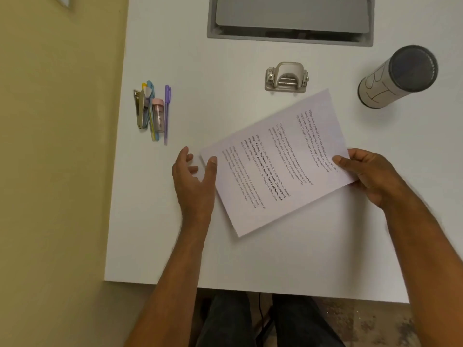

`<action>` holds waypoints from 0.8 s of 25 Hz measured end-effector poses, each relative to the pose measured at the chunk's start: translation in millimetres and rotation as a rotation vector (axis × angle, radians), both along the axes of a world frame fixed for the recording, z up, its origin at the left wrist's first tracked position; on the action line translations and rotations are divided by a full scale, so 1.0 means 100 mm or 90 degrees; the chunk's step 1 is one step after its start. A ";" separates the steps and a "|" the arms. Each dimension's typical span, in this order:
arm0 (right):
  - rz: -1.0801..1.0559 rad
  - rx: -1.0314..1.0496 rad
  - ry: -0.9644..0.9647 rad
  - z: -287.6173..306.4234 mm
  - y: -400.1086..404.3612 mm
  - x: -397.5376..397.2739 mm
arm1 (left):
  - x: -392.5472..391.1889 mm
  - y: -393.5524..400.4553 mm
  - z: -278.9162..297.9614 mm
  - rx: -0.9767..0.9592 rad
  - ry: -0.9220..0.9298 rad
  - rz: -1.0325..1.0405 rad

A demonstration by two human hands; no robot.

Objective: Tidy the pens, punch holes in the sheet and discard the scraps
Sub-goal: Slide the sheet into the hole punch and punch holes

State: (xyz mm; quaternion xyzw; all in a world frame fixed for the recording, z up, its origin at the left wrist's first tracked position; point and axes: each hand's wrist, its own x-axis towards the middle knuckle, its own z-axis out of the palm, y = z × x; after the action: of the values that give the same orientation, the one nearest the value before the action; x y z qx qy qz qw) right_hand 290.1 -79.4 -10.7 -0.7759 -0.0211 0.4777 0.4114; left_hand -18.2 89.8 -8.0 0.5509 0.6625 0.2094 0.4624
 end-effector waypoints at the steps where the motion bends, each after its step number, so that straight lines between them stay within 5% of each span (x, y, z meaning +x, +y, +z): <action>1: -0.023 0.002 0.005 -0.01 -0.04 0.00 | 0.03 -0.01 0.05 -0.023 -0.037 0.017; 8: -0.139 0.035 0.031 -0.04 -0.20 -0.14 | 0.17 -0.06 0.06 -0.299 -0.222 0.006; 20: -0.088 0.029 -0.012 0.05 -0.22 -0.21 | 0.44 0.19 0.03 -0.251 -0.170 -0.114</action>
State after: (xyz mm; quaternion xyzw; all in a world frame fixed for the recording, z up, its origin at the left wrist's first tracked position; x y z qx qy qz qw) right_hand 269.1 -101.5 -5.4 -0.7707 0.0176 0.4402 0.4604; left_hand 26.1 108.8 -5.0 0.4739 0.5721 0.1051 0.6611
